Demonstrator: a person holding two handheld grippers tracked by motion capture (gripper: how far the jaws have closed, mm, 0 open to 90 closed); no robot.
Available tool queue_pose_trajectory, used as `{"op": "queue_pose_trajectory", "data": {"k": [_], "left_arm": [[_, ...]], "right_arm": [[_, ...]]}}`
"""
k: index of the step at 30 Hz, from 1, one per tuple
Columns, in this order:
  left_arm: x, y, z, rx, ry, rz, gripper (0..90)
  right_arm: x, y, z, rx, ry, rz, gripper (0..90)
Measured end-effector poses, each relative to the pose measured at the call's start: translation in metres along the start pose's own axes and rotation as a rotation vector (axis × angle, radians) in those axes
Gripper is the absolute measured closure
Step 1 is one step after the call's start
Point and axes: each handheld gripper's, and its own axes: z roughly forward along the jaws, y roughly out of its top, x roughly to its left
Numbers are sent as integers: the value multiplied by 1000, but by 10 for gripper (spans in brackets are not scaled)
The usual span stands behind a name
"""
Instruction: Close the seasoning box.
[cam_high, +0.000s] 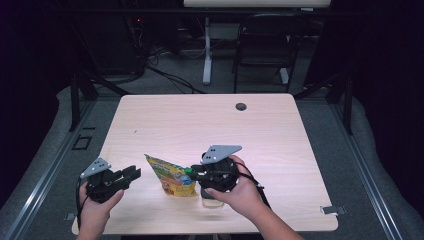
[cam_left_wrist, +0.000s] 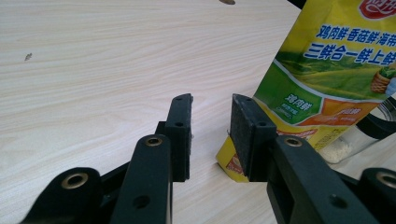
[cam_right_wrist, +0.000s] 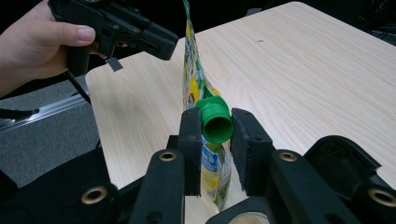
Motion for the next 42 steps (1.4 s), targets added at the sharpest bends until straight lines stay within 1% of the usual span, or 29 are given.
{"op": "queue_pose_trajectory", "data": {"k": [3,6,7,11,15,18,22,24,25,26,27,28,31,32,36,38,39,40,42], "left_arm": [[0,0,0,3,0,0,690],[1,0,-1,-3,0,-3,688],[1,0,-1,2,1,-3,689],[2,0,-2,-4,2,-7,688],[3,0,-2,-2,2,-10,688],[3,0,-2,0,2,-8,688],[3,0,-1,-2,1,-8,688],[3,0,-1,1,1,-7,688],[3,0,-1,2,0,-6,688],[3,0,0,0,0,-5,688],[3,0,0,0,0,-5,688],[3,-1,0,-1,-2,-6,688],[3,0,0,2,-3,-4,688],[3,0,0,2,-2,-3,688],[4,0,-1,-1,-3,-6,688],[4,0,-1,-1,-3,-6,688],[4,0,-1,-1,-3,-6,688],[4,0,-1,-1,-4,-6,688],[4,0,-1,0,-4,-4,688]], "right_arm": [[1,1,-1,-6,-4,0,700],[2,3,-4,-13,-1,3,693],[2,4,-5,-18,1,3,692],[4,12,-8,-26,-1,0,681],[8,25,-4,-30,3,-15,681],[9,35,4,-24,4,-27,682],[12,46,21,-10,14,-26,690],[13,51,29,6,16,-34,691],[14,57,38,19,19,-37,699],[15,59,42,26,18,-40,704],[15,59,42,26,18,-40,704],[16,63,48,39,14,-50,710],[17,66,53,50,11,-56,718],[17,68,55,61,8,-64,722],[16,73,61,76,13,-62,733],[15,74,66,100,15,-67,741],[15,74,66,100,15,-67,741],[15,75,70,114,20,-73,749],[16,75,72,122,19,-73,757]]}}
